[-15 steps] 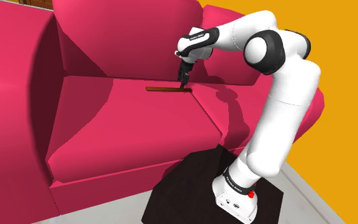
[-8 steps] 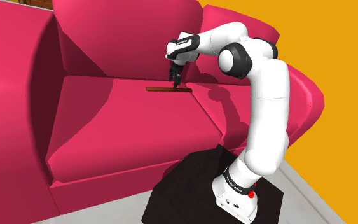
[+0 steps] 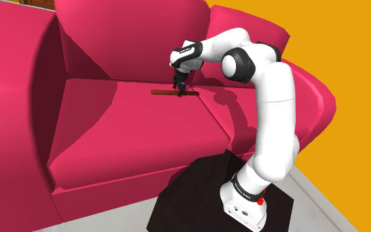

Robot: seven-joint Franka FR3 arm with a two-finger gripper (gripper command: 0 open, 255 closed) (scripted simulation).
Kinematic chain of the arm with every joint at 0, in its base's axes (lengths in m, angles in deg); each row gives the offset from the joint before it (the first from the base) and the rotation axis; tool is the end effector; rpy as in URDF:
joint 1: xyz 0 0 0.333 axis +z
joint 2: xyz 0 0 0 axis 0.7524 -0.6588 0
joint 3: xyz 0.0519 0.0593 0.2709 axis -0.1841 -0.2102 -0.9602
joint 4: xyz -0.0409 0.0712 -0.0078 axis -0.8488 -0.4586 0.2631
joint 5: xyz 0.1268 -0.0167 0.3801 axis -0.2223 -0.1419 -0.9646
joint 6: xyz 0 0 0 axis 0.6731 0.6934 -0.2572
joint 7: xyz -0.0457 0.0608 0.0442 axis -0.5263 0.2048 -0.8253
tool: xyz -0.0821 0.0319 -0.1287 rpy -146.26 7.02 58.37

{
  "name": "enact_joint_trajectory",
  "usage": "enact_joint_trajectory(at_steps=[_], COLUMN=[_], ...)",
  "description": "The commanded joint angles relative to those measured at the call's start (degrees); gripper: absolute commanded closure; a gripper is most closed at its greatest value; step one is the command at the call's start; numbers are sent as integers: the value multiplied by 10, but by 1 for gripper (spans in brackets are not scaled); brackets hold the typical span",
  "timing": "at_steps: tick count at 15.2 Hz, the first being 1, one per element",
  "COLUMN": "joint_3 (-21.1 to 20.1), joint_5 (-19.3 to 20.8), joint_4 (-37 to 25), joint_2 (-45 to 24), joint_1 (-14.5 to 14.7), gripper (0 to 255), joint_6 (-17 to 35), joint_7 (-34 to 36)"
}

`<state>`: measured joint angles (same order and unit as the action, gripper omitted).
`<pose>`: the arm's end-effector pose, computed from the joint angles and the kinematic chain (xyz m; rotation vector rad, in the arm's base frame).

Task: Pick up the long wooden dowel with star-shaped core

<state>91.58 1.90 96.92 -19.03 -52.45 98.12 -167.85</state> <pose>0.6314 -0.2539 0.2056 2.6728 1.6213 0.0182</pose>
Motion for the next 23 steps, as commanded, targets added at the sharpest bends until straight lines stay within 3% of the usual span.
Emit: enact_joint_trajectory(at_steps=[1,10,23], joint_3=[-1,-1,13], joint_5=[-1,-1,20], joint_4=[-1,-1,-31], joint_2=[-3,-3,44], joint_1=[-1,0,7], gripper=[255,255,255], joint_6=[2,2,-72], joint_7=[0,0,13])
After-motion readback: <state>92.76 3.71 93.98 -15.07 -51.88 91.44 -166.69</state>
